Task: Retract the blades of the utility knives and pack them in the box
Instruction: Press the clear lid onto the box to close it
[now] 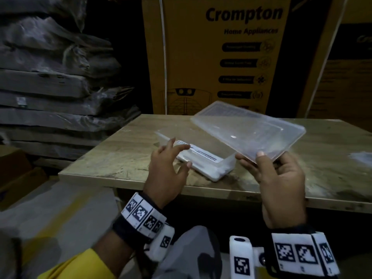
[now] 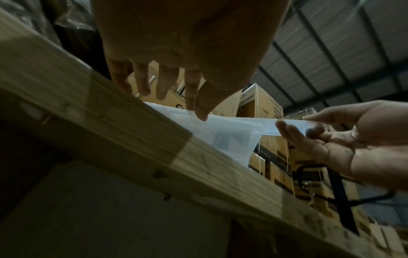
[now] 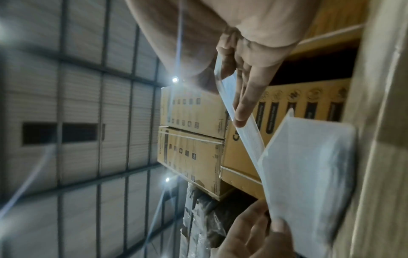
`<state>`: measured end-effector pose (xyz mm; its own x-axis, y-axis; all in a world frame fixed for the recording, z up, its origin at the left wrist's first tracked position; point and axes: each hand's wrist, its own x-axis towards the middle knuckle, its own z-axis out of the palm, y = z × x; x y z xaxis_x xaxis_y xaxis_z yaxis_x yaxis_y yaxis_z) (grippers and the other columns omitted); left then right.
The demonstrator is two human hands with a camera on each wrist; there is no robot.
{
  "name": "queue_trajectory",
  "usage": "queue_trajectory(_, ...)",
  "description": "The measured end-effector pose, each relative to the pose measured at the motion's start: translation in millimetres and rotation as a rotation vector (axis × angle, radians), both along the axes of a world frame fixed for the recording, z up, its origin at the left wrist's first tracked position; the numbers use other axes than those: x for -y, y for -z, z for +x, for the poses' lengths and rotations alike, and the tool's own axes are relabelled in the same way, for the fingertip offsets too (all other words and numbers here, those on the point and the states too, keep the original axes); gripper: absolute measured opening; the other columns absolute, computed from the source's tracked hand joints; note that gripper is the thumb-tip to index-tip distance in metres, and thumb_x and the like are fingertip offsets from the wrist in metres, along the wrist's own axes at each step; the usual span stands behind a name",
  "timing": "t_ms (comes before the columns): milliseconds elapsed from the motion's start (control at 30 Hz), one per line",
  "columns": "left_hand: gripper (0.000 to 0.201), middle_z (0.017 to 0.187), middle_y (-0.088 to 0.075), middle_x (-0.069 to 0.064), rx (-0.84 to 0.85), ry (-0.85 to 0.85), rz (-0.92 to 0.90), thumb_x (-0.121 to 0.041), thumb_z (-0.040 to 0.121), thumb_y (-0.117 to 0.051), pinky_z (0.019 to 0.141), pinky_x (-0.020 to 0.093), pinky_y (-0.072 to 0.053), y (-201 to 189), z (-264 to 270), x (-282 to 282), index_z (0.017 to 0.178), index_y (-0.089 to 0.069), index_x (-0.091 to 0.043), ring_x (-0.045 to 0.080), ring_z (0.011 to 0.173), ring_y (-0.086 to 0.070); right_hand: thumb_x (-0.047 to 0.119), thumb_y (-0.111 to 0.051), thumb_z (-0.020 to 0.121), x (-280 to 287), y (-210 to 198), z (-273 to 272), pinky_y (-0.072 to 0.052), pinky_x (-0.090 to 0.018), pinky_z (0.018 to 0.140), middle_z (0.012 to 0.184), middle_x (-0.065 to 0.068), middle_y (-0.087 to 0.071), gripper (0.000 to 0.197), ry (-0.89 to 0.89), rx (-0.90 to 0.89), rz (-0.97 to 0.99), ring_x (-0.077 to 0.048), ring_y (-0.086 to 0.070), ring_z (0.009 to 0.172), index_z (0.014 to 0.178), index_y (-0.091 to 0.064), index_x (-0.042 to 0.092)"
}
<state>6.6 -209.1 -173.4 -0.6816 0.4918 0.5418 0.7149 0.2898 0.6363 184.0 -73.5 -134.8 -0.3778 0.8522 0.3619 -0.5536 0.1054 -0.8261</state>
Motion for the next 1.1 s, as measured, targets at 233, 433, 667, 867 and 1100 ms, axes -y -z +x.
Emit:
queue_trajectory(233,0.039,0.146,-0.066,0.003,-0.174,-0.008,0.087,-0.014,0.091,-0.085,0.114,0.049,-0.046,13,-8,-11,0.127,-0.077,-0.029,0.031,0.136,-0.055,0.012,-0.057,0.100,-5,16,-19,-0.058,-0.021,0.057,0.086,-0.008,-0.078,0.010,-0.252,0.045,-0.250,-0.018,-0.073,0.069,0.098,-0.068,0.013)
queue_trajectory(433,0.025,0.134,-0.059,0.001,-0.193,-0.026,0.251,-0.024,0.083,-0.093,0.098,0.044,-0.054,15,12,-19,0.105,-0.082,-0.029,0.032,0.121,-0.060,0.024,-0.063,0.097,-8,24,-21,-0.047,-0.018,0.048,0.070,-0.001,-0.069,0.015,-0.237,0.166,-0.216,-0.012,-0.058,0.057,0.086,-0.068,0.015)
queue_trajectory(667,0.019,0.130,-0.062,0.002,-0.241,-0.002,0.313,-0.035,0.081,-0.091,0.095,0.044,-0.055,15,38,-30,0.099,-0.086,-0.029,0.026,0.116,-0.059,0.029,-0.066,0.095,-21,17,-4,-0.038,-0.023,0.047,0.049,0.002,-0.049,0.037,-0.156,0.369,-0.082,-0.013,-0.044,0.046,0.063,-0.054,0.016)
queue_trajectory(867,0.020,0.139,-0.065,0.004,-0.292,-0.015,0.268,-0.038,0.075,-0.097,0.103,0.030,-0.037,9,53,-43,0.091,-0.087,-0.030,0.025,0.124,-0.056,0.043,-0.057,0.095,-36,20,8,-0.040,-0.035,0.063,0.049,0.005,-0.058,0.045,-0.042,0.549,0.069,-0.021,-0.053,0.059,0.060,-0.067,0.015)
queue_trajectory(1100,0.068,0.153,-0.057,0.003,-0.258,-0.010,0.272,-0.052,0.065,-0.100,0.112,0.030,-0.037,13,47,-42,0.112,-0.063,-0.019,0.024,0.140,-0.052,0.064,-0.054,0.072,-40,21,15,-0.044,-0.045,0.066,0.056,-0.007,-0.055,0.060,-0.019,0.672,0.123,-0.028,-0.052,0.059,0.068,-0.063,0.005)
